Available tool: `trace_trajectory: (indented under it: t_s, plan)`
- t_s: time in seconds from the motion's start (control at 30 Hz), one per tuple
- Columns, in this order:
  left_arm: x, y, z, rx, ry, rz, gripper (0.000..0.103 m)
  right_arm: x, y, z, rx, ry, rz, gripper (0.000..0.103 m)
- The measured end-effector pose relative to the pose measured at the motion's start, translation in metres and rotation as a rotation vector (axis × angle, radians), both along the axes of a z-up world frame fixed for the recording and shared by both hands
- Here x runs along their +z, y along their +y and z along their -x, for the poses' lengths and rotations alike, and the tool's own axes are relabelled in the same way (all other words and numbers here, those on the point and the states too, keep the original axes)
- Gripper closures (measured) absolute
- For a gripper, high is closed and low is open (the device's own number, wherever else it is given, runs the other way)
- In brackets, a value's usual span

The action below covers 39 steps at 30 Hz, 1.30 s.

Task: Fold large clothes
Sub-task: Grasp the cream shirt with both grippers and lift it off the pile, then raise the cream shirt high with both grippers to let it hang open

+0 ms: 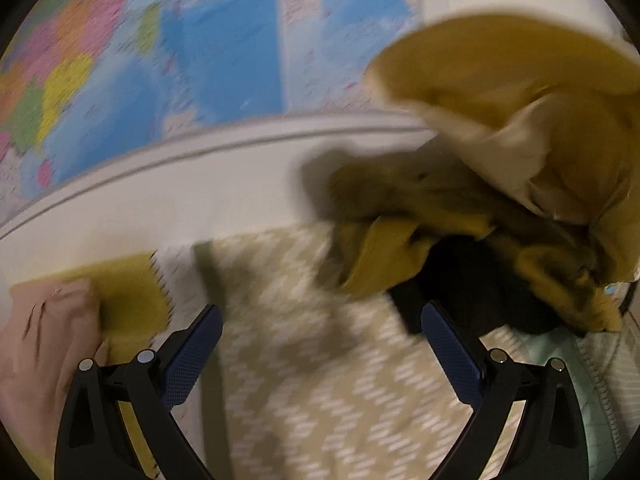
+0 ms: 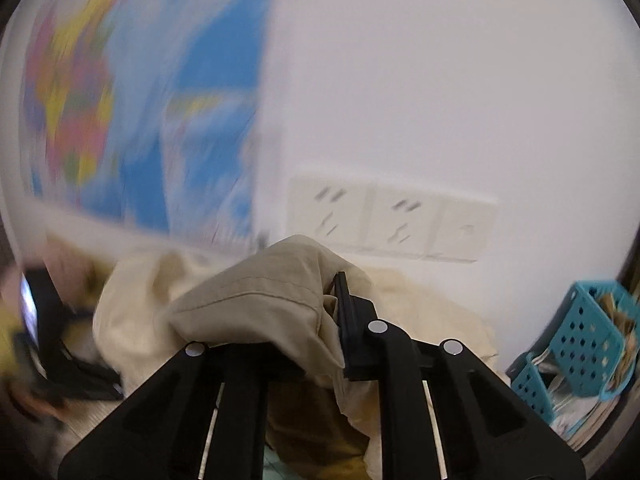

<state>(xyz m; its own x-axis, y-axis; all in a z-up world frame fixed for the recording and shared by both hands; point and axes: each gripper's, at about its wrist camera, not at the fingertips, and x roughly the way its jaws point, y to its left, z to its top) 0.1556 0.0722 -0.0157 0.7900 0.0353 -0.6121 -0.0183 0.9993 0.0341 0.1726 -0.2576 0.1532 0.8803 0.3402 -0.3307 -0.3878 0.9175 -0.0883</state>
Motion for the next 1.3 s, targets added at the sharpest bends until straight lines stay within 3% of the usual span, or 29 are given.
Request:
trace_trajectory:
  t_s: [0.23, 0.33, 0.4, 0.53, 0.67, 0.77, 0.8, 0.83, 0.87, 0.9, 0.93, 1.1, 1.23, 1.3]
  plan:
    - [0.011, -0.039, -0.033, -0.129, -0.055, 0.03, 0.007, 0.033, -0.073, 0.01, -0.041, 0.023, -0.226, 0.092]
    - [0.019, -0.061, -0.037, -0.207, -0.098, 0.062, 0.007, 0.037, -0.086, 0.012, -0.046, 0.018, -0.25, 0.092]
    - [0.025, -0.08, -0.037, -0.317, -0.141, 0.099, 0.007, 0.038, -0.093, 0.012, -0.043, 0.026, -0.272, 0.093]
    - [0.027, -0.12, -0.055, -0.434, -0.229, 0.07, 0.007, 0.039, -0.108, 0.01, -0.05, 0.029, -0.308, 0.093]
    - [0.03, -0.154, -0.087, -0.618, -0.213, 0.15, 0.007, 0.046, -0.123, 0.013, -0.045, 0.024, -0.325, 0.094]
    - [0.038, -0.165, -0.102, -0.661, -0.264, 0.213, 0.009, 0.052, -0.137, 0.017, -0.045, 0.003, -0.34, 0.094]
    - [0.041, -0.168, -0.108, -0.682, -0.264, 0.248, 0.016, 0.054, -0.143, 0.019, -0.044, -0.004, -0.348, 0.094]
    - [0.044, -0.175, -0.116, -0.688, -0.253, 0.287, 0.042, 0.055, -0.147, 0.021, -0.045, -0.01, -0.355, 0.094]
    - [0.047, -0.18, -0.121, -0.706, -0.236, 0.309, 0.075, 0.057, -0.152, 0.023, -0.046, -0.015, -0.358, 0.094]
    - [0.05, -0.186, -0.124, -0.714, -0.225, 0.311, 0.093, 0.058, -0.157, 0.025, -0.053, -0.022, -0.359, 0.094]
    - [0.055, -0.195, -0.126, -0.713, -0.214, 0.303, 0.101, 0.06, -0.162, 0.027, -0.059, -0.027, -0.361, 0.094]
    - [0.098, -0.22, -0.1, -0.722, -0.308, 0.273, 0.103, 0.076, -0.195, 0.047, -0.104, -0.061, -0.39, 0.094]
    - [0.15, -0.224, -0.067, -0.725, -0.419, 0.235, 0.103, 0.116, -0.22, 0.09, -0.113, -0.151, -0.415, 0.095]
    - [0.174, -0.218, -0.051, -0.736, -0.461, 0.258, 0.102, 0.146, -0.223, 0.121, -0.097, -0.216, -0.408, 0.095]
